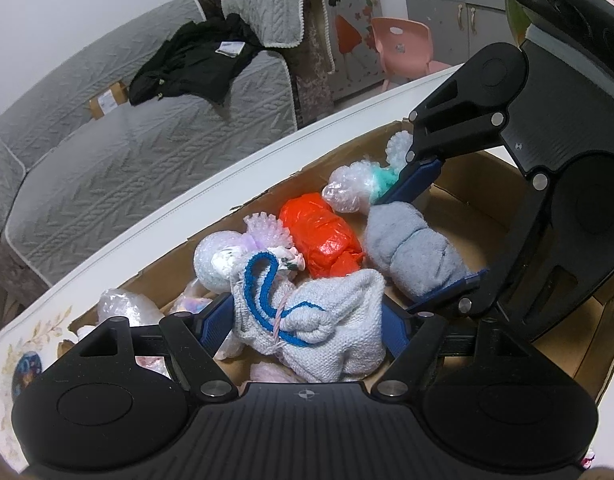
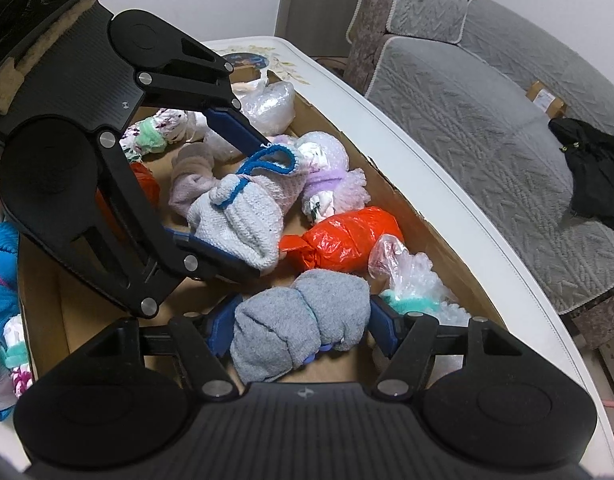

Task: Organize objects
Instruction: 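Open both grippers to release the socks into the box, then move both tools back to the remaining socks on the table, then grasp the pink-pompom blue knit hat with the left gripper while the right grasps the twine-tied blue-white sock bundle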

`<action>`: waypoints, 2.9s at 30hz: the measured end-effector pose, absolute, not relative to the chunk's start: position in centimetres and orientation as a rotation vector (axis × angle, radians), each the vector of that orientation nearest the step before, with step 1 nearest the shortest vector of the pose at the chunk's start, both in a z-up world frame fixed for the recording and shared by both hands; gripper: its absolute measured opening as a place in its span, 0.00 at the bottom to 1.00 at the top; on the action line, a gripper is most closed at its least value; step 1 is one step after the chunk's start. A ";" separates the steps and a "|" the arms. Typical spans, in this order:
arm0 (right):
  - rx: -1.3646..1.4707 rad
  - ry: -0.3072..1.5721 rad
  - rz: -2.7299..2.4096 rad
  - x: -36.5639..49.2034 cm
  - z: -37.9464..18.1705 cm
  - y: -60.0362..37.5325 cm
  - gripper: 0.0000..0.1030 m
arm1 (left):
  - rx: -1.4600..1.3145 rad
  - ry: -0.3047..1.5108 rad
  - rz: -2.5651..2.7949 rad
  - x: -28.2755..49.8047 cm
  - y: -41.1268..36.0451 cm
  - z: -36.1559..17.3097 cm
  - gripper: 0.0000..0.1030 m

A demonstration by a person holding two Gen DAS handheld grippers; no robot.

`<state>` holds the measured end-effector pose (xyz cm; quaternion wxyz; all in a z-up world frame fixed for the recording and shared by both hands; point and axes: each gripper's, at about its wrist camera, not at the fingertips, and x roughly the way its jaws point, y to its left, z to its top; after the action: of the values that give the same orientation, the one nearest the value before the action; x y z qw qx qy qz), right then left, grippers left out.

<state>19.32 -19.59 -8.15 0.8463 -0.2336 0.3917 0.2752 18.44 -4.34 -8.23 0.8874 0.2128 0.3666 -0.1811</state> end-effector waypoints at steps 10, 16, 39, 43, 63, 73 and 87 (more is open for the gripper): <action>-0.502 0.813 0.567 19.0 -7.9 -19.6 0.66 | 0.435 0.750 -0.366 18.2 -4.4 -7.8 0.78; -0.488 0.807 0.560 18.7 -7.7 -19.6 0.67 | 0.419 0.735 -0.368 17.6 -4.6 -7.0 0.80; -0.417 0.681 0.560 11.9 -3.3 -20.3 0.70 | 0.264 0.608 -0.282 8.6 1.3 -0.3 0.79; -0.407 0.664 0.557 10.5 -3.3 -20.0 0.70 | 0.211 0.622 -0.254 7.7 2.6 -0.5 0.78; -0.271 0.588 0.608 0.3 -5.1 -16.2 0.74 | 0.112 0.614 -0.188 -4.5 6.3 -5.0 0.81; -0.203 0.593 0.581 -1.3 -8.0 -13.2 0.82 | 0.061 0.620 -0.145 -5.0 5.4 -7.6 0.83; -0.197 0.614 0.556 -0.2 -10.2 -11.7 0.84 | 0.054 0.667 -0.163 -1.6 4.9 -9.1 0.80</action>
<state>-0.19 -11.66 -10.16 0.9108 -0.0954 0.2980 0.2695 -1.58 4.94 -9.15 0.9413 0.0267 0.3271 -0.0797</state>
